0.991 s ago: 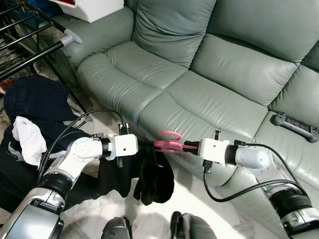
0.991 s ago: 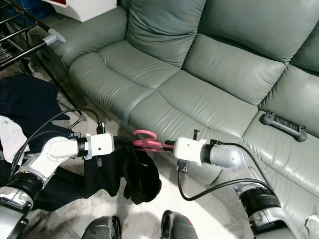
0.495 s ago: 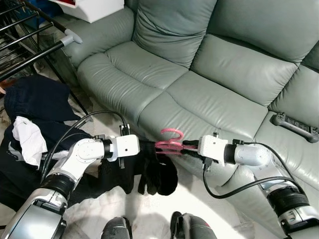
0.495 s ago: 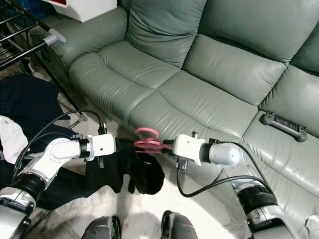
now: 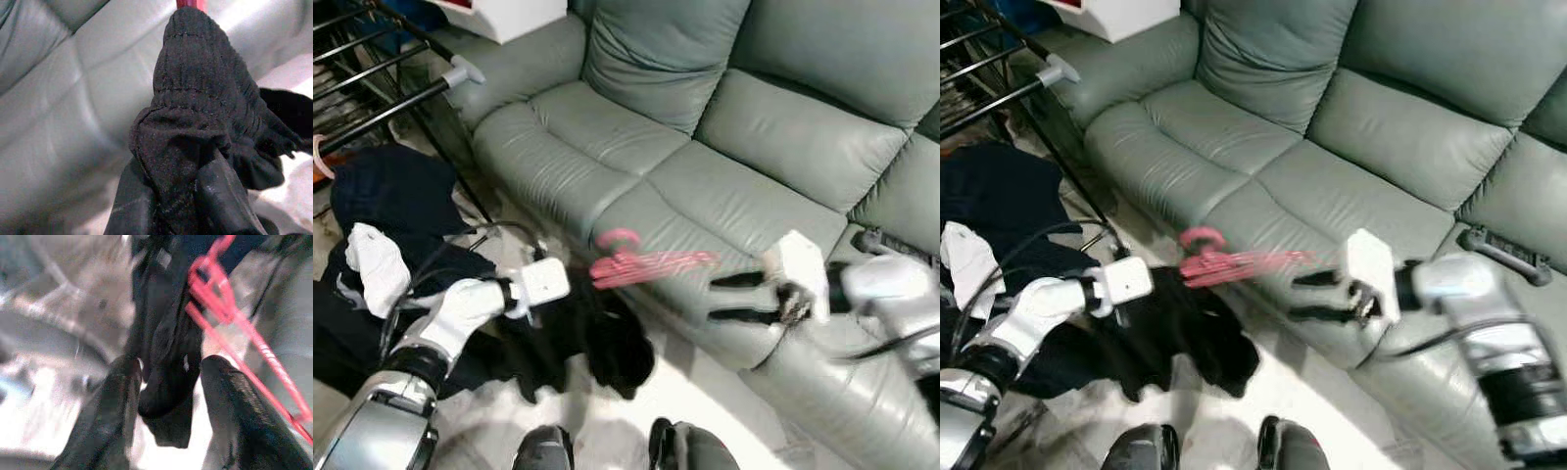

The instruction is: Hang hanger

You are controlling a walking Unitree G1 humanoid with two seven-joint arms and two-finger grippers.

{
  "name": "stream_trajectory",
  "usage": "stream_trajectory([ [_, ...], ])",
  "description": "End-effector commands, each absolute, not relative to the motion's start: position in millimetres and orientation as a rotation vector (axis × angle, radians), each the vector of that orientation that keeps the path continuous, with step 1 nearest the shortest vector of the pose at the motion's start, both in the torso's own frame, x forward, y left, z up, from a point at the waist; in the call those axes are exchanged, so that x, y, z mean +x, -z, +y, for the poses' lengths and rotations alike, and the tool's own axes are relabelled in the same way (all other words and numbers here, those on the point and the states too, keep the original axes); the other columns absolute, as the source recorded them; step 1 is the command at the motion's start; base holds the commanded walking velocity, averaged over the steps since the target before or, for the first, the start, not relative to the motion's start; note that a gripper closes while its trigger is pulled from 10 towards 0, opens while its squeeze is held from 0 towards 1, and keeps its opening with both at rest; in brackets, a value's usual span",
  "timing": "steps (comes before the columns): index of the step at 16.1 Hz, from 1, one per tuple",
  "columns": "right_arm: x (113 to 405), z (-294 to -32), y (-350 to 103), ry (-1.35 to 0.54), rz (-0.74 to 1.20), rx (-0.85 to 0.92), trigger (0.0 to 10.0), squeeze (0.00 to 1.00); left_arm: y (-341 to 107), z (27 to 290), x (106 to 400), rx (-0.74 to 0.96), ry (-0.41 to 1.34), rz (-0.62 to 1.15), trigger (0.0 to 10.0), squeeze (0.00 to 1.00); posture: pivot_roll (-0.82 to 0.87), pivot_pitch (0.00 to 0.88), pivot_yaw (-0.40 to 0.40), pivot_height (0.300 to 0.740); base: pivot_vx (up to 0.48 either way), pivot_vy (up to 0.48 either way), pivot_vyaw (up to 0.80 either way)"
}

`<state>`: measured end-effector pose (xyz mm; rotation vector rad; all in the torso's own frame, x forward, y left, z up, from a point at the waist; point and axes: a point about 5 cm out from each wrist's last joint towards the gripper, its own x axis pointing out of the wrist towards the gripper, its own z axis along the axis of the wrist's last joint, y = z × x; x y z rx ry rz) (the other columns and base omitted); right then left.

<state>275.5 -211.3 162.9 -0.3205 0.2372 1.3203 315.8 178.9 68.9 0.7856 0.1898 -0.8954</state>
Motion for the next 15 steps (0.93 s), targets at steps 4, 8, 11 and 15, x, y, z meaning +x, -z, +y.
stream_trajectory([
  [4,296.8,-199.7,-197.0,-1.088,-0.016,-0.137,10.0,1.00,-84.1,186.1,335.7,0.623,0.669,0.180,0.0,0.00,-0.10,0.113,0.007,0.740,0.000,0.000,0.00],
  [8,280.2,-184.9,-141.8,-1.047,0.120,-0.082,10.0,1.00,-113.3,176.1,345.4,0.430,0.637,0.051,0.0,0.00,-0.09,0.124,0.005,0.740,0.000,0.000,0.00],
  [11,272.7,-176.0,-116.2,-1.013,0.176,-0.009,10.0,1.00,-126.2,182.6,348.0,0.415,0.601,0.030,0.0,0.00,-0.07,0.128,0.009,0.740,0.000,0.000,0.00],
  [15,293.6,-193.9,-92.9,-0.712,0.193,-0.102,10.0,1.00,-149.0,165.6,336.5,0.363,0.799,-0.054,0.0,0.00,-0.06,0.128,0.010,0.740,0.000,0.000,0.00],
])
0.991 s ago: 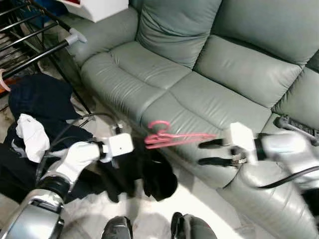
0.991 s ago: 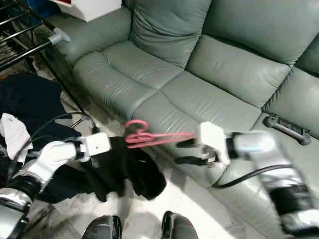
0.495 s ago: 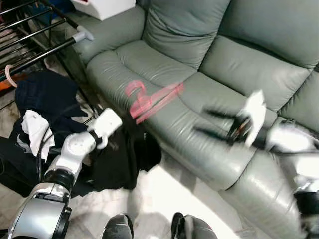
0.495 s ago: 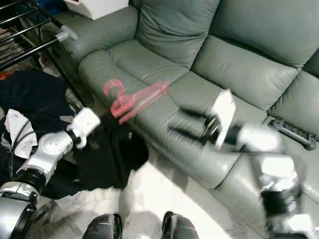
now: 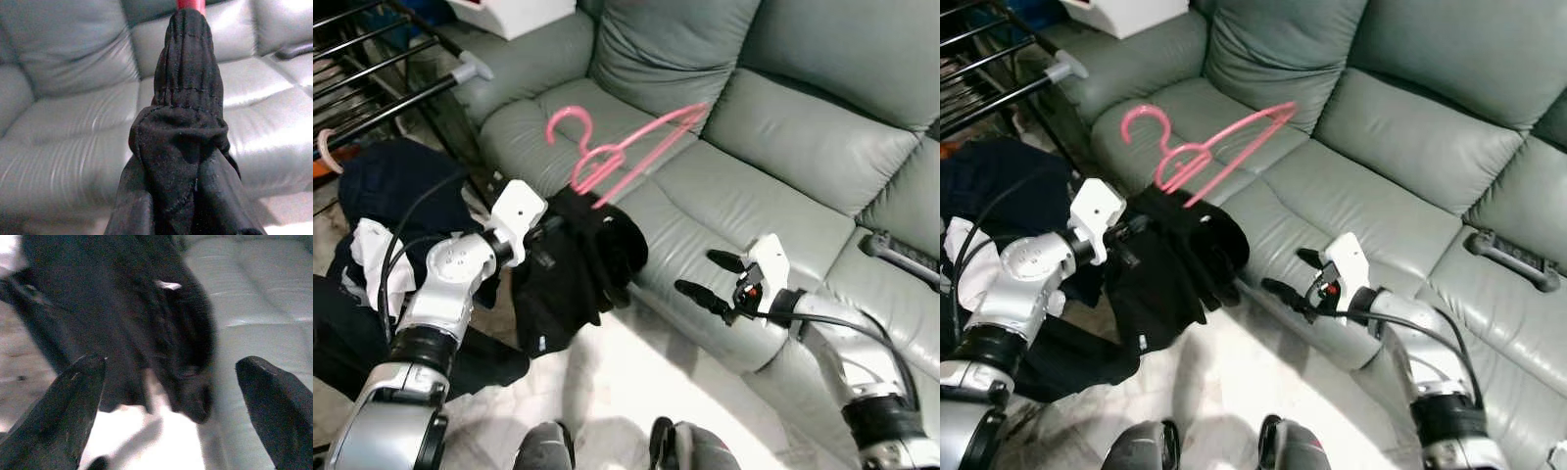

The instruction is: Hang hanger

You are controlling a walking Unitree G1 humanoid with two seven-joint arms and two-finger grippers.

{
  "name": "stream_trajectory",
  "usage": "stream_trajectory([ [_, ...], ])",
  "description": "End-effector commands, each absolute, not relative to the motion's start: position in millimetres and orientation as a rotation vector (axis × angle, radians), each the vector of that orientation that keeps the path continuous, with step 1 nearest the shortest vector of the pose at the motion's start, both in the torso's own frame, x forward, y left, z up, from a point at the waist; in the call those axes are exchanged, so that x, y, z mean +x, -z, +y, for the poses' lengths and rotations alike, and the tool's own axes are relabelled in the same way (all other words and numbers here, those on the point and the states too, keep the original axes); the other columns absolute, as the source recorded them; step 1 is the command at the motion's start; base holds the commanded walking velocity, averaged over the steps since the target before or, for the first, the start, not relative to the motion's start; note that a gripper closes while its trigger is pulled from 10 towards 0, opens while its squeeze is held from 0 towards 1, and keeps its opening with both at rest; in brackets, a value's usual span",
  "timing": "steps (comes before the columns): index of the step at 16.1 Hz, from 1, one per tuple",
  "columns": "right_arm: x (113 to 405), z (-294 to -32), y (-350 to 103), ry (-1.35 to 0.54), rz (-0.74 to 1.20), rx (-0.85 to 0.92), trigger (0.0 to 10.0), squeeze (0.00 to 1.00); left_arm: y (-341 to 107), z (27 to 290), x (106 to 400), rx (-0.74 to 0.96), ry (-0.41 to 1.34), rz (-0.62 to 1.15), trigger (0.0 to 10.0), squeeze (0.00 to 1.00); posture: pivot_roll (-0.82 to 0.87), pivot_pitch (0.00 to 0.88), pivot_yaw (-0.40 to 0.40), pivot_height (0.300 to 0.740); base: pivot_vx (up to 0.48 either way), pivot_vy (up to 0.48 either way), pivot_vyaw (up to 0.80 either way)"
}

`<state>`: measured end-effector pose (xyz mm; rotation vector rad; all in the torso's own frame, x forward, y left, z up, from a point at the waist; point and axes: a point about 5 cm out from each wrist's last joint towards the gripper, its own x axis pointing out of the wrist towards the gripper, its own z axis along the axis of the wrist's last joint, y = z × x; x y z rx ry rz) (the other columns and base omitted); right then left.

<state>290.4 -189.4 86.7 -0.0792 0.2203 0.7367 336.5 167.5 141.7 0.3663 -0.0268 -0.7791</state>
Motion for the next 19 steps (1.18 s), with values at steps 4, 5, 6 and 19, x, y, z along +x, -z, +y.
stream_trajectory([
  [4,310.5,-200.0,-96.4,-0.569,0.143,-0.175,10.0,1.00,-157.9,147.3,325.0,0.454,0.954,-0.098,0.0,0.00,-0.05,0.128,0.010,0.740,0.000,0.000,0.00],
  [5,311.1,-198.5,-93.4,-0.570,0.146,-0.179,10.0,1.00,-162.0,143.8,323.8,0.451,0.969,-0.108,0.0,0.00,-0.05,0.127,0.011,0.740,0.000,0.000,0.00],
  [6,311.9,-197.9,-92.4,-0.567,0.142,-0.183,10.0,1.00,-163.9,142.9,322.9,0.450,0.975,-0.111,0.0,0.00,-0.05,0.127,0.011,0.740,0.000,0.000,0.00],
  [19,301.8,-198.2,-29.9,-0.513,0.508,-0.197,2.9,0.00,-235.6,108.9,311.1,0.208,1.034,-0.306,0.0,0.00,-0.04,0.128,-0.009,0.740,0.000,0.000,0.00],
])
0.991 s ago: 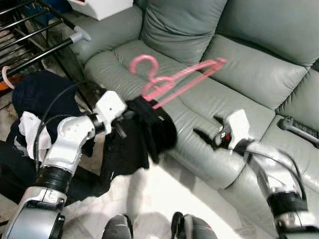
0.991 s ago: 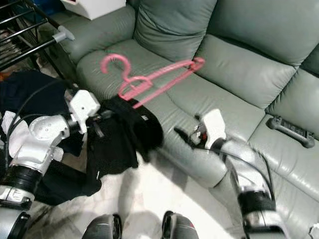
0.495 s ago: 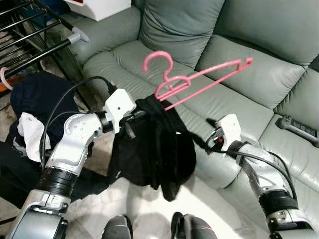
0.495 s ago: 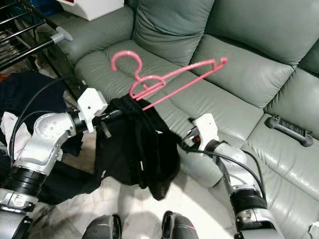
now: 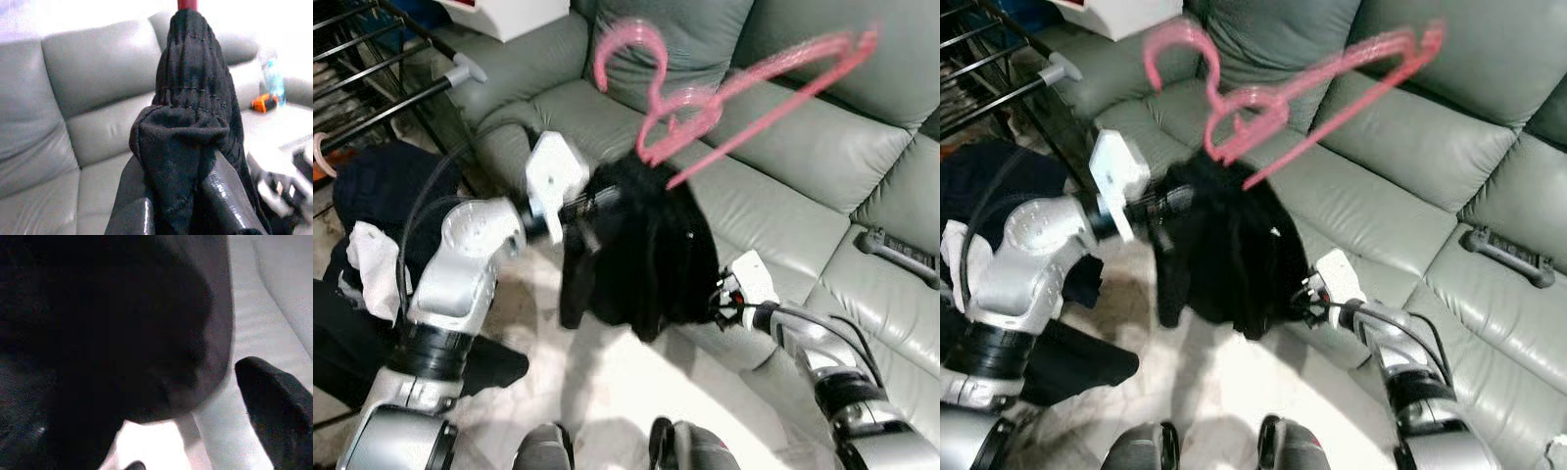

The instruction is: Hang hanger

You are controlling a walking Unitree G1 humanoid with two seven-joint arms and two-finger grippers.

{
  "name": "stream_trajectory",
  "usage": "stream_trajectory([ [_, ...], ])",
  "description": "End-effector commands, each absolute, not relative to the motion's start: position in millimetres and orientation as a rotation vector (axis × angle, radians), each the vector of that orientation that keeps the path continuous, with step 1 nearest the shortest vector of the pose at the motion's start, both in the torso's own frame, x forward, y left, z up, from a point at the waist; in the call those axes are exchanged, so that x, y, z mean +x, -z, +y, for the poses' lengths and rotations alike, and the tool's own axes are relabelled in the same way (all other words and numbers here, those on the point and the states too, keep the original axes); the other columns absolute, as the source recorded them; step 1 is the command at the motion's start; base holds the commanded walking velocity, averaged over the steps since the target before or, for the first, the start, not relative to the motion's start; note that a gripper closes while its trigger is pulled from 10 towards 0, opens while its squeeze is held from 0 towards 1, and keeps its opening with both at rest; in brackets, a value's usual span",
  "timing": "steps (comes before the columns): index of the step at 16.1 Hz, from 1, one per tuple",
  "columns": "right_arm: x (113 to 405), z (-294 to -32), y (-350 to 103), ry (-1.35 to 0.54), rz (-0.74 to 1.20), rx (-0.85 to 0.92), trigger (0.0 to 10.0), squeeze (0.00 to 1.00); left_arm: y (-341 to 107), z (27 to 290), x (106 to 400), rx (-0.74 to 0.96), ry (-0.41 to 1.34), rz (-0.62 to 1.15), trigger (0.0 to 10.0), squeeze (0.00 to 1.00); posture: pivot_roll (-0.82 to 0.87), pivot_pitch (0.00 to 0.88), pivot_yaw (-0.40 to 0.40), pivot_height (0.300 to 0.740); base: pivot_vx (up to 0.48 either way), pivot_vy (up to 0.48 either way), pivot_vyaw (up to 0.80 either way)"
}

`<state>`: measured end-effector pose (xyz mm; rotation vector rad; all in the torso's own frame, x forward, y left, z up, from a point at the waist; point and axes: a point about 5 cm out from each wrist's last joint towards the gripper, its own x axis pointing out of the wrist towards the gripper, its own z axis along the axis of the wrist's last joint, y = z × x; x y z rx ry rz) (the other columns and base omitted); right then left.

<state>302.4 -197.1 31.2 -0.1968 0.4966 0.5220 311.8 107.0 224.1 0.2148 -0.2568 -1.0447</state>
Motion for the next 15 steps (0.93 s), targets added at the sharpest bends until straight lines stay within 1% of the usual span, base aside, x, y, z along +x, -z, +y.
stream_trajectory([
  [1,300.9,-206.3,-23.8,-0.429,0.541,-0.206,0.0,0.00,-246.0,110.2,310.2,0.159,1.023,-0.325,0.0,0.00,-0.03,0.129,-0.013,0.740,0.000,0.000,0.00],
  [3,298.1,-218.2,-19.4,-0.344,0.567,-0.188,0.0,0.00,-251.9,116.7,310.7,0.121,0.998,-0.330,0.0,0.00,-0.02,0.131,-0.016,0.740,0.000,0.000,0.00],
  [4,297.0,-225.7,-18.6,-0.301,0.572,-0.196,0.0,0.00,-249.7,122.2,311.9,0.127,0.980,-0.315,0.0,0.00,-0.02,0.131,-0.016,0.740,0.000,0.000,0.00],
  [5,296.7,-238.4,-20.9,-0.228,0.562,-0.211,0.0,0.00,-244.8,129.9,313.8,0.140,0.952,-0.290,0.0,0.00,-0.02,0.131,-0.016,0.740,0.000,0.000,0.00],
  [6,296.8,-243.9,-22.8,-0.195,0.551,-0.210,0.0,0.00,-243.8,131.9,314.0,0.139,0.943,-0.283,0.0,0.00,-0.03,0.135,-0.019,0.740,0.000,0.000,0.00],
  [7,297.8,-269.0,-34.5,-0.058,0.490,-0.239,0.0,0.00,-238.0,140.2,315.7,0.140,0.913,-0.255,0.0,0.00,-0.03,0.135,-0.019,0.740,0.000,0.000,0.00],
  [8,298.5,-275.8,-39.4,-0.024,0.464,-0.239,0.0,0.00,-235.1,143.0,316.2,0.148,0.906,-0.242,0.0,0.00,-0.03,0.135,-0.019,0.740,0.000,0.000,0.00],
  [9,304.0,-299.6,-66.2,0.093,0.327,-0.232,0.0,0.00,-217.6,156.8,317.6,0.163,0.880,-0.172,0.0,0.00,-0.05,0.138,-0.019,0.740,0.000,0.000,0.00],
  [10,306.7,-315.8,-84.8,0.182,0.249,-0.230,0.0,0.00,-202.1,167.4,317.5,0.153,0.876,-0.097,0.0,0.00,-0.06,0.138,-0.017,0.740,0.000,0.000,0.00],
  [11,312.6,-333.5,-113.3,0.291,0.140,-0.196,0.0,0.00,-182.4,183.4,318.8,0.171,0.827,-0.028,0.0,0.00,-0.07,0.138,-0.014,0.740,0.000,0.000,0.00],
  [13,319.9,-344.5,-140.8,0.365,0.053,-0.181,0.0,0.00,-168.1,191.2,314.7,0.152,0.829,0.034,0.0,0.00,-0.07,0.138,-0.014,0.740,0.000,0.000,0.00],
  [14,331.8,-348.4,-170.6,0.397,-0.032,-0.154,0.0,0.00,-157.8,187.0,301.8,0.062,0.930,0.099,0.0,0.00,-0.08,0.134,-0.017,0.740,0.000,0.000,0.00],
  [15,338.4,-346.1,-182.1,0.396,-0.062,-0.142,0.0,0.00,-154.1,183.3,294.7,0.011,0.991,0.126,0.0,0.00,-0.08,0.133,-0.017,0.740,0.000,0.000,0.00],
])
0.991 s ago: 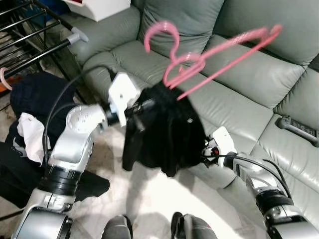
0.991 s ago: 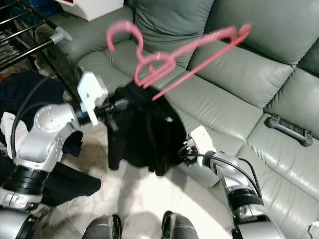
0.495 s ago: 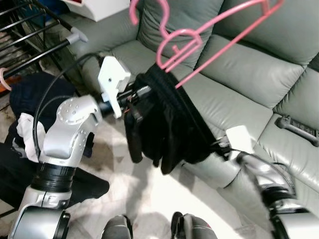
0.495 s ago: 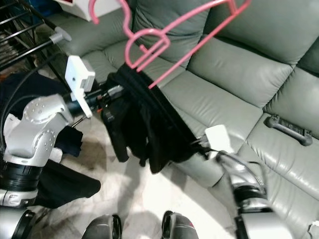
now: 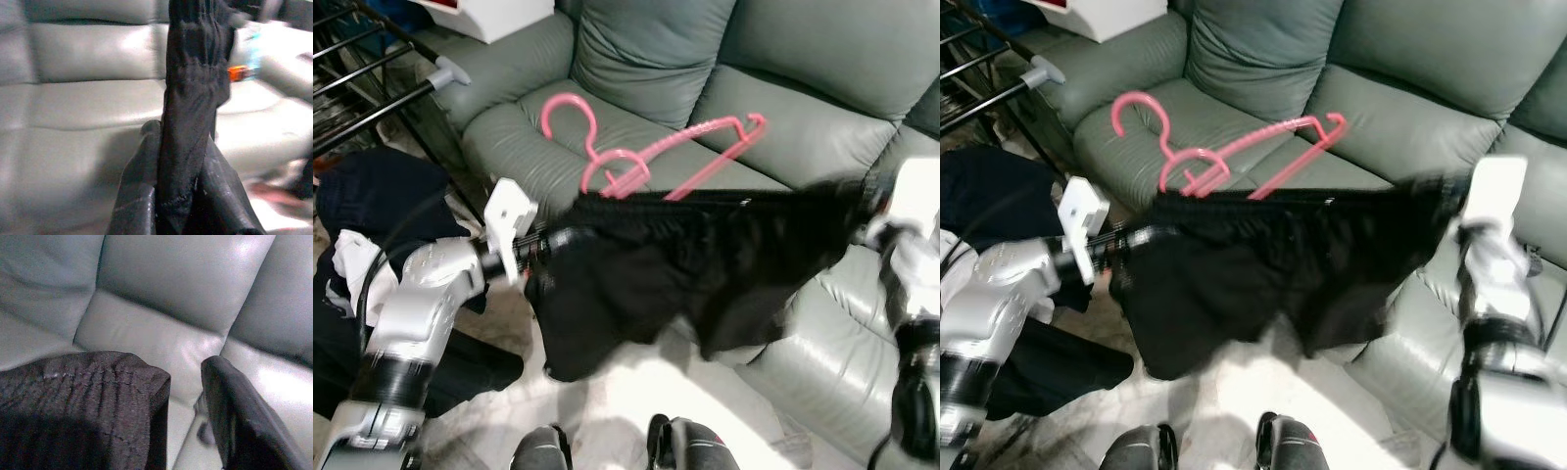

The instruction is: Hang hanger

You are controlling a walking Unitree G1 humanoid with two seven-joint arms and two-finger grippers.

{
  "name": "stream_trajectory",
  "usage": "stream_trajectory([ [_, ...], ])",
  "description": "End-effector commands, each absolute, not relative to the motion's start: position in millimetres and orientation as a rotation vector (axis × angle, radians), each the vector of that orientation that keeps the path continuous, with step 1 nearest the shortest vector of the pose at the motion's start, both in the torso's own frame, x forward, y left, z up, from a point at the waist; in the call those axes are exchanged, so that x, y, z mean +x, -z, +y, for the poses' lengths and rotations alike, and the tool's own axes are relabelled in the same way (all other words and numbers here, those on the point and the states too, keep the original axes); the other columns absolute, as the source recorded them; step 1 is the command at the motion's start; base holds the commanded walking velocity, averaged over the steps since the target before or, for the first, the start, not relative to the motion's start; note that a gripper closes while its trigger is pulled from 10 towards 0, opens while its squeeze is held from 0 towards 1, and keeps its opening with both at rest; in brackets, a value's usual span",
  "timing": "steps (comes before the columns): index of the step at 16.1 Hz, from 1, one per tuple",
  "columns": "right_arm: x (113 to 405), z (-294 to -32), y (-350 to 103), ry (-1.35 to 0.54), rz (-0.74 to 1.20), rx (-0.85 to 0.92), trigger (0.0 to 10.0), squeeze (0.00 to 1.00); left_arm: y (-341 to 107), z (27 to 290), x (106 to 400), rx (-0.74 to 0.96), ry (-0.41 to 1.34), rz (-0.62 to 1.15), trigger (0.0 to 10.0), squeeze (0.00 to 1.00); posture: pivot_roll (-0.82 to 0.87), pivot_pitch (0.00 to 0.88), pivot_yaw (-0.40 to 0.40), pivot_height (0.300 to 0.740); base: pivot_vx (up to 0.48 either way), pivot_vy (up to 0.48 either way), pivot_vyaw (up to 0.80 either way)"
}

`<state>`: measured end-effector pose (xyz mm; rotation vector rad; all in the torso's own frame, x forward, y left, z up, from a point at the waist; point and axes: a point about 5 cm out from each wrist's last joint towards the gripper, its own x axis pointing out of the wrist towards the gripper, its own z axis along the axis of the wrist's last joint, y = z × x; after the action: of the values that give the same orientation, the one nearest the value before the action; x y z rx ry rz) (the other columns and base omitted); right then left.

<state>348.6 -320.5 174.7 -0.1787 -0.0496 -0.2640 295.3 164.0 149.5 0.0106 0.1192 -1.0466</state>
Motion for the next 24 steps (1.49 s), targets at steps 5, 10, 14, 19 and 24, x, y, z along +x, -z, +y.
stream_trajectory([
  [5,355.7,-327.8,-191.8,0.344,-0.064,-0.103,0.0,0.00,-150.8,172.5,279.2,-0.119,1.150,0.171,0.0,0.00,-0.07,0.125,-0.028,0.740,0.000,0.000,0.00],
  [10,362.9,-313.6,-187.9,0.268,-0.042,-0.091,0.0,0.00,-104.6,171.5,280.0,0.376,1.207,0.356,0.0,0.00,-0.08,0.114,-0.021,0.740,0.000,0.000,0.00],
  [14,375.1,-279.5,-197.5,0.115,-0.100,-0.133,0.0,0.00,-77.5,183.4,310.9,0.649,0.875,0.410,0.0,0.00,-0.08,0.116,-0.018,0.740,0.000,0.000,0.00],
  [19,398.3,-112.9,-207.0,-0.283,-0.192,-0.005,0.0,0.00,-77.3,150.1,343.0,0.212,0.418,0.332,0.0,0.00,-0.07,0.109,-0.028,0.740,0.000,0.000,0.00],
  [24,357.8,-50.1,-179.3,-0.816,-0.163,-0.145,0.0,0.00,-83.4,175.5,355.2,0.030,0.111,0.329,0.0,0.00,-0.08,0.110,-0.030,0.740,0.000,0.000,0.00],
])
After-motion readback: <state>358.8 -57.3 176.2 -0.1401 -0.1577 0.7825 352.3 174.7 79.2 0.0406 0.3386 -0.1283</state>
